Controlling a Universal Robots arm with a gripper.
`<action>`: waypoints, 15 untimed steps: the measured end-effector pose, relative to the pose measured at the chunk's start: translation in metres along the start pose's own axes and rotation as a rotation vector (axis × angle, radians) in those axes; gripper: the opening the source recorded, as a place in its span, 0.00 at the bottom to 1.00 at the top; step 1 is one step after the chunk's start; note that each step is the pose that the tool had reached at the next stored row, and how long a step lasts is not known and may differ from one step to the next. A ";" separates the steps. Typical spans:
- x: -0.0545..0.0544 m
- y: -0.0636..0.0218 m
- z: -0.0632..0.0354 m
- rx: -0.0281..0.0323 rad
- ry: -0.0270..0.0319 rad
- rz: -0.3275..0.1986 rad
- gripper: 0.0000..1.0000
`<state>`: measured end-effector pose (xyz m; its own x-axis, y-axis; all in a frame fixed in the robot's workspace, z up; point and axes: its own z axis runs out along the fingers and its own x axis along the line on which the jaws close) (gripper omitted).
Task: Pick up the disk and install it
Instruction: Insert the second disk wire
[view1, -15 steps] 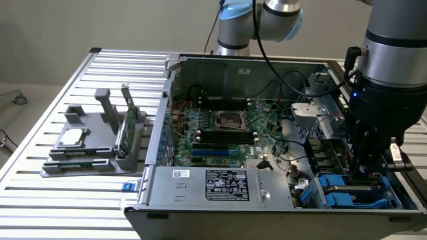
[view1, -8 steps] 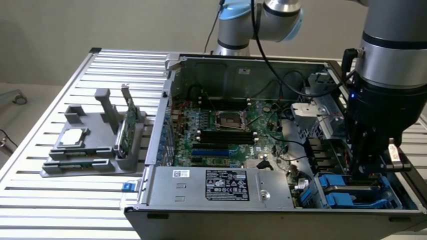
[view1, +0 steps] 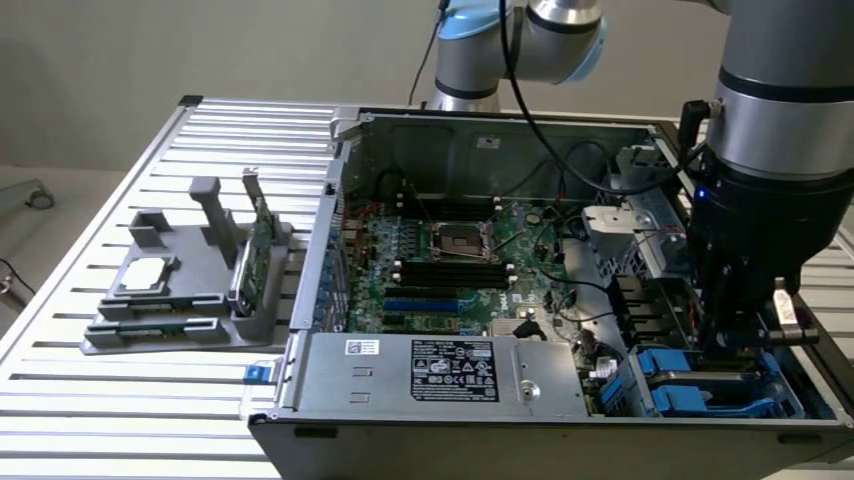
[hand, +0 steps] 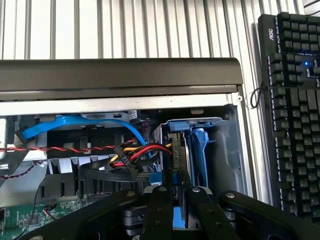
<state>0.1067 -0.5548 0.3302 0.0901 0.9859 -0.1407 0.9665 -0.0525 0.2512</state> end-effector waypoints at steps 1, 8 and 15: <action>0.000 -0.0002 0.0002 -0.0008 0.0009 0.000 0.17; -0.004 -0.0012 0.0031 -0.0042 0.0082 -0.003 0.17; -0.007 -0.0041 0.0036 -0.0062 0.0123 -0.010 0.17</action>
<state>0.1030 -0.5624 0.3268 0.0778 0.9883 -0.1314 0.9658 -0.0421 0.2558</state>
